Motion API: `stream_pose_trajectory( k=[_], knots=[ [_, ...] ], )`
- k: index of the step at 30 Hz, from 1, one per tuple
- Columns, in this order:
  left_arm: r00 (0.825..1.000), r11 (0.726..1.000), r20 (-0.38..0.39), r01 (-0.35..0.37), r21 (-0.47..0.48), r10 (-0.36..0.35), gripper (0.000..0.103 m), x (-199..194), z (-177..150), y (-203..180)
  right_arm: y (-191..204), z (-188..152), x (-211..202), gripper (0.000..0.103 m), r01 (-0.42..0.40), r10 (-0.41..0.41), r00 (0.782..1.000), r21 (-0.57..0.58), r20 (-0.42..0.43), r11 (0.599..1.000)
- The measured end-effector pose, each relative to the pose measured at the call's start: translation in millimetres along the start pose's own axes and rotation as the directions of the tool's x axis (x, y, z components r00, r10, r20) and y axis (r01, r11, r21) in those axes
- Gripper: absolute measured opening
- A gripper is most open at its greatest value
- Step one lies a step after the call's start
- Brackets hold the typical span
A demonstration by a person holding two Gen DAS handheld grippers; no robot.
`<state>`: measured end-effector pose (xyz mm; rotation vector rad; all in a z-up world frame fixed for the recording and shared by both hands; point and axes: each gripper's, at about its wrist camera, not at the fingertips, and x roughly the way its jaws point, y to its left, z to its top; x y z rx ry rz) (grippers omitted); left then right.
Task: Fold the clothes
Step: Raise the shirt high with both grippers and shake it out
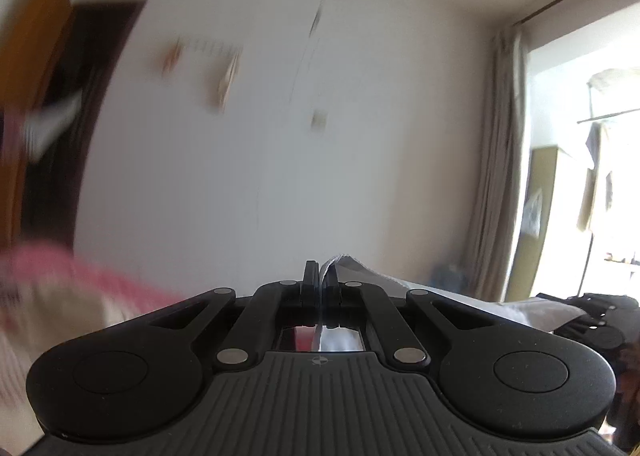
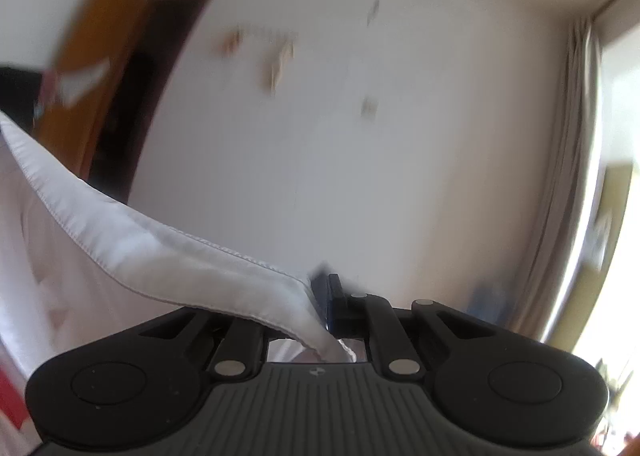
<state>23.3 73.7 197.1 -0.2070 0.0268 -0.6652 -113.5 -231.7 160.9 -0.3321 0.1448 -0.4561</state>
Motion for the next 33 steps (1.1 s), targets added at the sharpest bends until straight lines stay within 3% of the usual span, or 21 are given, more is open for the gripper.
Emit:
stream_pose_trajectory(
  k=[5,12,17,20,27,31,33],
  knots=[
    [0.988,0.994,0.152,-0.035,0.106,0.018,0.000,-23.4,69.3,-22.0,-17.9,60.6,-29.9,0.009,0.002,-0.003,0.981,0.005,0.195,1.000],
    [0.939,0.976,0.341,-0.104,0.190,0.034,0.000,-63.7,146.1,-66.6,-37.3,130.3,-72.9,0.009,0.019,-0.029,0.905,0.028,0.423,0.999],
    [0.907,0.963,0.420,-0.135,0.233,0.025,0.000,-86.7,167.1,-97.5,-52.9,154.6,-98.0,0.009,0.005,-0.031,0.860,0.054,0.510,0.999],
    [0.897,0.956,0.442,-0.142,0.256,0.015,0.000,-95.2,169.6,-110.9,-63.3,161.2,-104.2,0.009,-0.019,-0.028,0.842,0.082,0.539,0.996],
    [0.901,0.946,0.433,-0.158,0.282,0.022,0.000,-91.0,172.1,-124.7,-89.7,152.3,-118.2,0.009,-0.070,-0.013,0.831,0.127,0.557,0.989],
    [0.916,0.956,0.399,-0.143,0.255,0.030,0.000,-79.1,164.1,-113.7,-88.4,144.3,-104.9,0.009,-0.075,0.000,0.849,0.120,0.529,0.990],
    [0.932,0.962,0.359,-0.136,0.236,0.044,0.000,-58.5,156.3,-105.0,-86.9,140.0,-95.8,0.009,-0.074,0.006,0.859,0.113,0.511,0.991]
  ],
)
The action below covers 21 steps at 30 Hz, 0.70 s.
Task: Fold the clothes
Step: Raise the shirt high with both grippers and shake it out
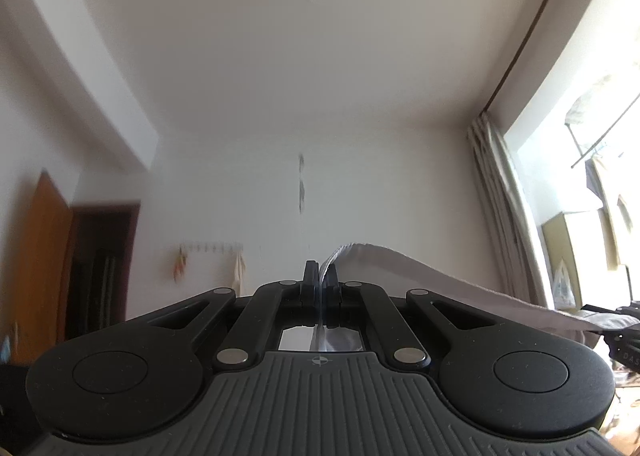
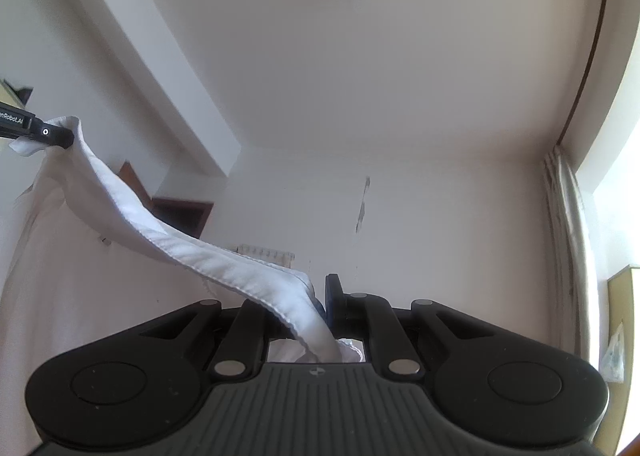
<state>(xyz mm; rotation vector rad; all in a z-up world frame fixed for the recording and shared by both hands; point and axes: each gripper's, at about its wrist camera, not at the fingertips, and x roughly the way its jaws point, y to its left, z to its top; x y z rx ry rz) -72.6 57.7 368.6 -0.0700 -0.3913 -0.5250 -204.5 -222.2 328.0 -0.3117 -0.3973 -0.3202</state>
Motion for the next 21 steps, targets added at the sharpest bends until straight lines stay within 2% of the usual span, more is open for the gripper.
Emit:
stream_pose_trajectory(
  k=[2,5,8,11,17,19,21],
  knots=[
    [0.999,1.000,-0.054,-0.001,-0.009,0.001,0.000,18.9,-19.0,-0.1,0.1,-13.5,9.8,0.009,0.001,-0.001,0.999,-0.003,-0.033,1.000],
    [0.989,0.999,-0.150,-0.005,-0.032,0.000,0.000,53.0,-67.2,3.5,-0.8,-44.9,31.7,0.009,0.006,-0.006,0.994,-0.005,-0.105,1.000],
    [0.968,0.998,-0.252,-0.013,-0.067,-0.004,0.000,92.8,-124.4,12.6,-0.3,-86.8,63.5,0.009,0.010,-0.011,0.979,-0.005,-0.203,1.000],
    [0.938,0.996,-0.347,-0.027,-0.089,-0.005,0.000,134.6,-192.0,21.8,5.7,-133.5,103.0,0.009,0.018,-0.024,0.953,-0.021,-0.301,1.000],
    [0.858,0.989,-0.514,-0.067,-0.133,-0.011,0.000,214.3,-325.5,37.2,31.1,-251.1,174.8,0.009,0.046,-0.082,0.872,-0.085,-0.482,0.995],
    [0.822,0.992,-0.570,-0.066,-0.103,-0.004,0.000,241.4,-373.3,36.8,36.6,-291.3,201.3,0.009,0.058,-0.102,0.836,-0.098,-0.540,0.994],
    [0.776,0.995,-0.631,-0.063,-0.080,-0.002,0.000,261.4,-419.2,38.0,42.9,-334.7,225.6,0.009,0.072,-0.122,0.791,-0.107,-0.600,0.992]
  ],
)
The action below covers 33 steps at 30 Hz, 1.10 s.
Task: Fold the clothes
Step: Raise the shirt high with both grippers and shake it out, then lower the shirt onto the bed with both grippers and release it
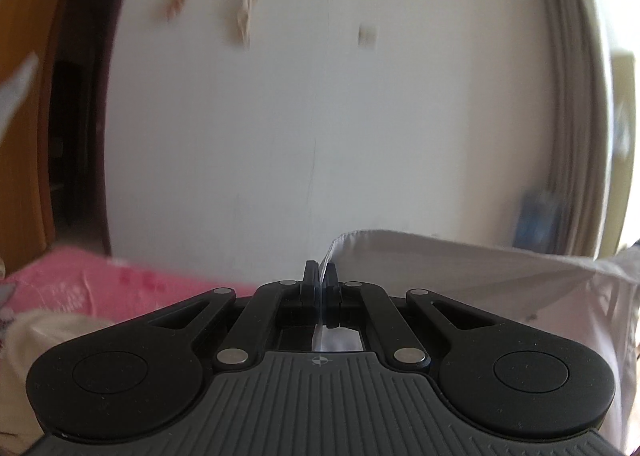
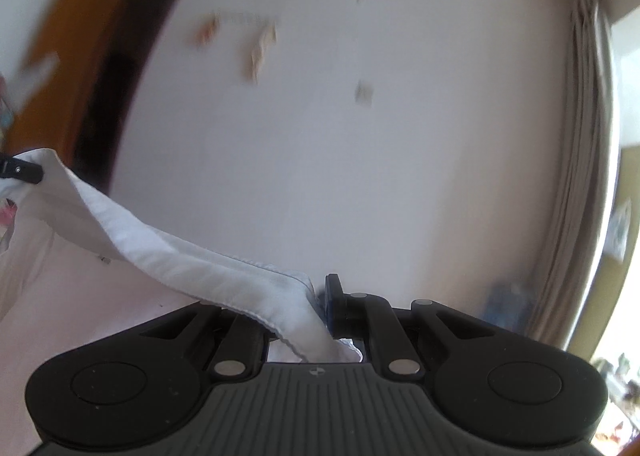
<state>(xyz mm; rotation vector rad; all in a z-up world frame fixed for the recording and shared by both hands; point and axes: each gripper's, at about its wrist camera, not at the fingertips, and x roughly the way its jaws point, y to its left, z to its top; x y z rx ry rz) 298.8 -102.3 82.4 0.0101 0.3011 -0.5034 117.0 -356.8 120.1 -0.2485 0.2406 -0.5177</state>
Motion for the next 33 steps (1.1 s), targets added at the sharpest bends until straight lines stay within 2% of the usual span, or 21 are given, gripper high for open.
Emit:
stream_pose_trajectory(
  k=[4,7,11,13,15,18,19,20,21,22,23,24,26,28,31,33],
  knots=[
    [0.991,0.999,-0.133,-0.011,0.042,0.017,0.000,75.3,-53.2,1.8,22.6,-44.2,86.7,0.009,0.021,-0.020,0.984,0.004,-0.179,1.000],
    [0.974,0.999,-0.226,-0.017,0.051,0.028,0.000,116.0,-92.7,0.5,34.0,-81.8,147.4,0.009,0.023,-0.024,0.947,-0.009,-0.320,1.000],
    [0.947,0.998,-0.317,-0.026,0.058,0.043,0.000,158.0,-128.5,-3.6,50.9,-129.1,206.5,0.009,-0.001,-0.043,0.894,-0.097,-0.446,0.995],
    [0.930,0.998,-0.364,-0.033,0.044,0.047,0.000,179.3,-133.9,-2.9,54.9,-145.1,229.9,0.009,-0.019,-0.040,0.866,-0.113,-0.499,0.993],
    [0.907,0.999,-0.419,-0.037,0.012,0.038,0.000,200.1,-135.4,7.4,63.8,-163.5,234.7,0.009,-0.036,-0.015,0.835,-0.083,-0.550,0.996],
    [0.859,0.998,-0.511,-0.033,-0.052,0.002,0.004,224.2,-154.1,18.6,49.2,-185.1,255.1,0.013,-0.076,0.106,0.772,0.075,-0.627,0.994],
    [0.846,0.997,-0.533,-0.032,-0.077,-0.014,0.006,230.7,-158.6,23.3,40.7,-193.7,264.1,0.020,-0.082,0.157,0.739,0.143,-0.656,0.986],
    [0.848,0.994,-0.529,-0.023,-0.106,-0.037,0.011,229.8,-158.0,27.5,33.0,-201.1,271.3,0.039,-0.084,0.201,0.709,0.202,-0.676,0.976],
    [0.849,0.990,-0.525,-0.014,-0.142,-0.063,0.021,229.2,-157.2,32.2,27.9,-204.3,272.9,0.049,-0.077,0.222,0.698,0.236,-0.681,0.969],
    [0.843,0.980,-0.527,0.001,-0.198,-0.107,0.027,229.9,-155.9,38.3,22.5,-206.5,273.5,0.061,-0.074,0.245,0.693,0.271,-0.679,0.960],
    [0.837,0.967,-0.527,0.011,-0.254,-0.147,0.034,230.5,-154.6,44.5,16.2,-205.4,270.3,0.069,-0.082,0.273,0.708,0.307,-0.652,0.948],
    [0.835,0.952,-0.523,0.002,-0.308,-0.171,0.035,231.2,-153.4,51.1,10.0,-204.3,267.2,0.072,-0.092,0.300,0.722,0.343,-0.624,0.935],
    [0.831,0.911,-0.512,-0.016,-0.413,-0.217,0.036,232.1,-151.1,64.4,-2.6,-202.1,260.9,0.089,-0.113,0.350,0.748,0.413,-0.563,0.904],
    [0.839,0.872,-0.494,-0.049,-0.488,-0.229,0.038,227.9,-151.1,77.4,-13.1,-201.8,258.2,0.094,-0.097,0.363,0.769,0.465,-0.527,0.880],
    [0.858,0.830,-0.469,-0.098,-0.548,-0.209,0.040,215.7,-150.2,93.6,-26.7,-206.8,255.9,0.094,-0.022,0.356,0.791,0.558,-0.498,0.830],
    [0.876,0.795,-0.434,-0.104,-0.597,-0.212,0.041,200.6,-146.8,104.6,-33.6,-210.2,248.2,0.094,0.007,0.365,0.803,0.619,-0.472,0.785]
  ],
)
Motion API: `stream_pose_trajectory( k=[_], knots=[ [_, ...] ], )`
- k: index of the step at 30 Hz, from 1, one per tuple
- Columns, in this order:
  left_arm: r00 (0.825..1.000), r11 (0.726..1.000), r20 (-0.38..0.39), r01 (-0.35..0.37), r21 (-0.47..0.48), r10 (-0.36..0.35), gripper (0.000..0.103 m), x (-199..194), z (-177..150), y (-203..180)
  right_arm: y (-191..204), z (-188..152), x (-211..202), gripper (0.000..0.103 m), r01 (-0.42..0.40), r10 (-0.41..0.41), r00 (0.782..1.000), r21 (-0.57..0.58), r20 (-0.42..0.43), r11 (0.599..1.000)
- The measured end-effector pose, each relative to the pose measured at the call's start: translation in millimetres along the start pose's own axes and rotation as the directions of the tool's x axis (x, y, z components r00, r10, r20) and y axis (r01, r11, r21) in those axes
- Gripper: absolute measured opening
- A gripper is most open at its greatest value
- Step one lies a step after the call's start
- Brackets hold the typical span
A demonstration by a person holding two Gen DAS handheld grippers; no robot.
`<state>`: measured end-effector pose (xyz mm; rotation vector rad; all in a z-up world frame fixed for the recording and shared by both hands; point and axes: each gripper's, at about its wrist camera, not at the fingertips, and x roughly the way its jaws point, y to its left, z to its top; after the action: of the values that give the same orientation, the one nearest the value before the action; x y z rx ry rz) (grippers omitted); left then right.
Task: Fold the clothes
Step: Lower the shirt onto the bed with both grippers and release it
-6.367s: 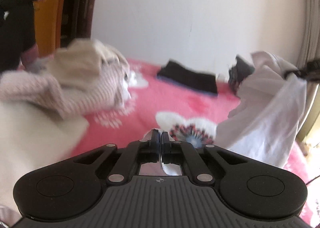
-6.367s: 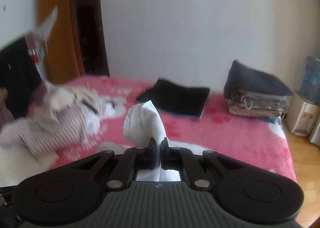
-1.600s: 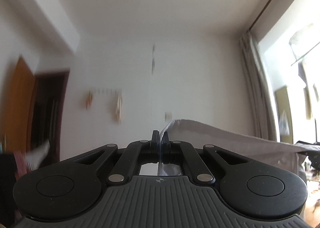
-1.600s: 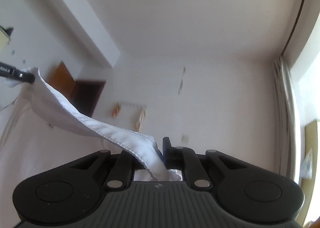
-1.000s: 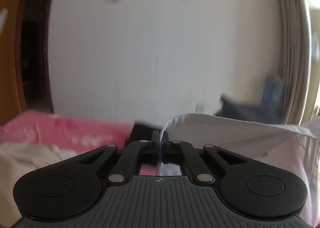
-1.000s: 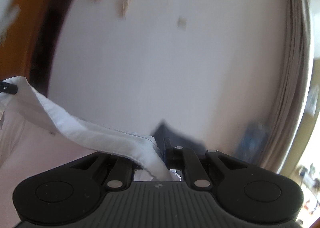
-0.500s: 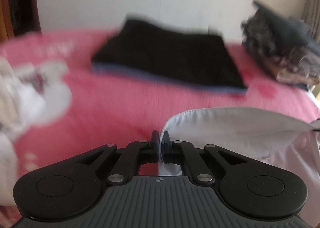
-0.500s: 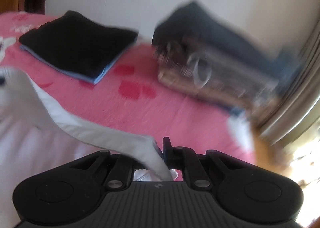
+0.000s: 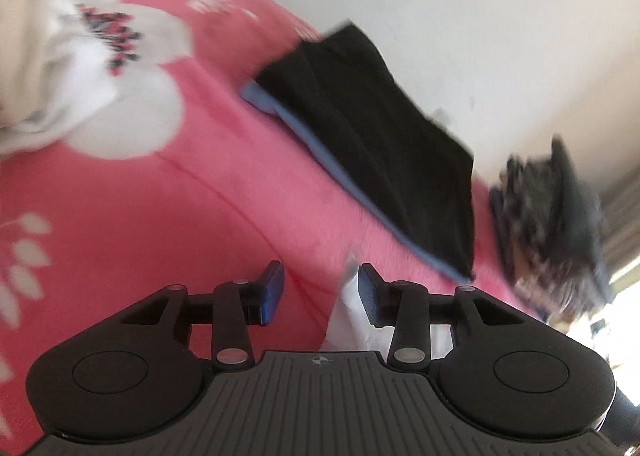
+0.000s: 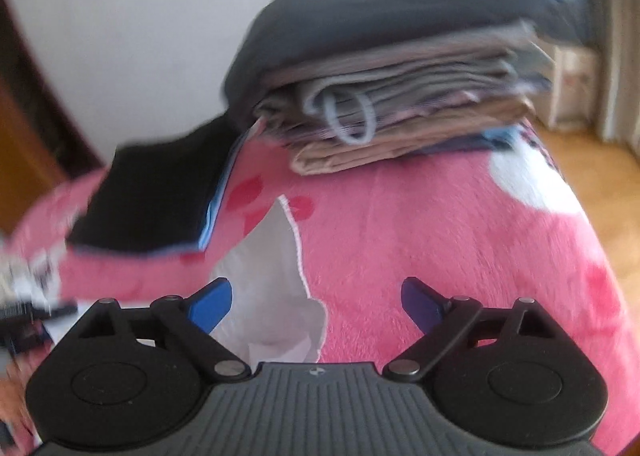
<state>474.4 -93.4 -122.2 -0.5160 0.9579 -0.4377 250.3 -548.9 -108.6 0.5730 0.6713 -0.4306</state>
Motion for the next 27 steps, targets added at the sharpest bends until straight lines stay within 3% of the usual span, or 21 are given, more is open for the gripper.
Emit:
stream_pose_trajectory(
  k=[5,11,16,21,24,27],
  knots=[
    [0.997,0.995,0.043,0.063,-0.079,-0.060,0.045,-43.2,5.2,12.3,-14.7,-13.5,-24.2,0.094,-0.085,0.078,0.996,0.150,0.052,0.985],
    [0.993,0.995,0.089,0.081,-0.062,-0.075,0.047,-104.5,7.7,1.0,-20.1,-23.1,-68.3,0.094,-0.160,0.145,0.986,0.250,0.077,0.955],
    [0.987,0.994,0.115,0.112,-0.009,-0.110,0.047,-183.9,-7.4,-16.3,-10.0,-23.1,-113.1,0.094,-0.246,0.220,0.968,0.268,0.122,0.931],
    [0.987,0.991,0.121,0.097,0.088,-0.107,0.049,-286.5,-39.9,-34.3,9.2,-30.5,-184.4,0.094,-0.354,0.316,0.931,0.242,0.181,0.903],
    [0.997,0.979,0.069,0.030,0.202,-0.044,0.051,-344.2,-75.4,-45.8,14.8,-42.1,-231.6,0.094,-0.387,0.351,0.917,0.207,0.188,0.899],
    [1.000,0.961,-0.016,-0.010,0.278,0.015,0.052,-375.9,-121.4,-43.0,15.7,-61.3,-270.3,0.094,-0.385,0.364,0.920,0.165,0.146,0.908]
  ],
)
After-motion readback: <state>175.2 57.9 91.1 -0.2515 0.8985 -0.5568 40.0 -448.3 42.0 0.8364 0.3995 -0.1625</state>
